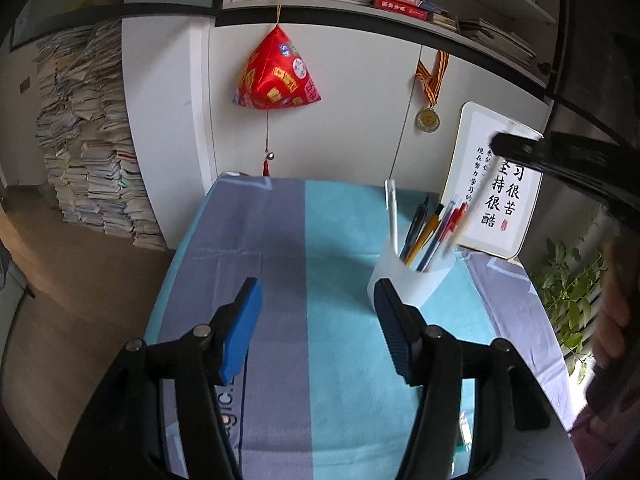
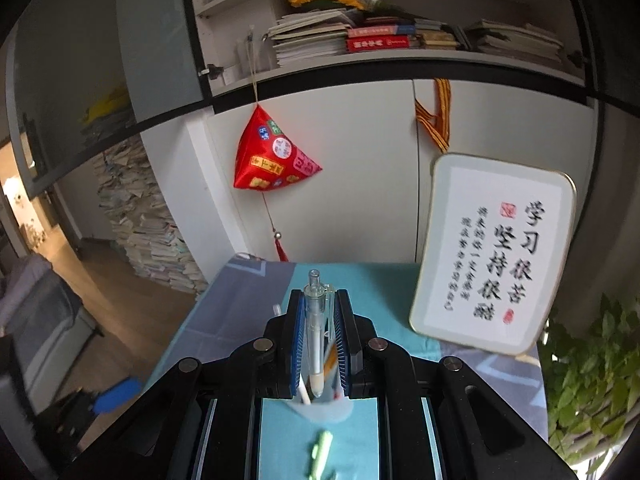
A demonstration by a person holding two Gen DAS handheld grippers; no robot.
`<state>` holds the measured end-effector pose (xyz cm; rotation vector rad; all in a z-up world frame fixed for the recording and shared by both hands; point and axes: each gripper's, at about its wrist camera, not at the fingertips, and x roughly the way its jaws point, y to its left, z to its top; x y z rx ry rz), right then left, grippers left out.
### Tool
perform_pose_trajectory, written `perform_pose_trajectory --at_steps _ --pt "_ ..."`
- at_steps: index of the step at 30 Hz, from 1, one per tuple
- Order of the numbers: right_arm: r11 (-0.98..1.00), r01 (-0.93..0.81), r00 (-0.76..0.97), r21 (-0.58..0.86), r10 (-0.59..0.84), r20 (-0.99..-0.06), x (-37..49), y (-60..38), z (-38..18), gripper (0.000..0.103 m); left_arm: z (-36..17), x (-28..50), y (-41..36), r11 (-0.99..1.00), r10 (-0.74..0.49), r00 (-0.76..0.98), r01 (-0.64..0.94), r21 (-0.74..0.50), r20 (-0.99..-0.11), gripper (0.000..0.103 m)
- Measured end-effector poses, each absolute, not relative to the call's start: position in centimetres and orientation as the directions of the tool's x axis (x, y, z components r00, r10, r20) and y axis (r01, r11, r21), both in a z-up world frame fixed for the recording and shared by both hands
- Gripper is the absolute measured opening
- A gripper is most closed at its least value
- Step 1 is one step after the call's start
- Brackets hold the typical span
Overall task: Organize stationery
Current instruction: 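Lower the clear beige-grip pen into the cup and open the right tool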
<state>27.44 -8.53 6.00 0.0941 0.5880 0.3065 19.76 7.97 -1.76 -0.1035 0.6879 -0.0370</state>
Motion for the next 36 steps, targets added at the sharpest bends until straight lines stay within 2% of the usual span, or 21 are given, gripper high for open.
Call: perform_pose_trajectory --at_steps 4,27,36 --pt "0.957 -0.250 0.791 0.144 0.288 -0.540 28.4 -7.3 4.5 0.016 -2.3 19.3 8.4 0.994 -0.074 0.764 0.002 -0.113 -0.641 0.056" --pt "0.952 -0.235 0.670 0.198 0.306 -0.676 28.8 -7.6 -1.3 0.016 -5.4 18.7 7.2 0.993 -0.111 0.703 0.044 -0.113 -0.703 0.056" --pt "0.945 -0.252 0.638 0.208 0.324 -0.699 26.3 -9.1 -1.4 0.016 -6.6 18.1 5.3 0.990 -0.139 0.668 0.094 -0.103 -0.731 0.056"
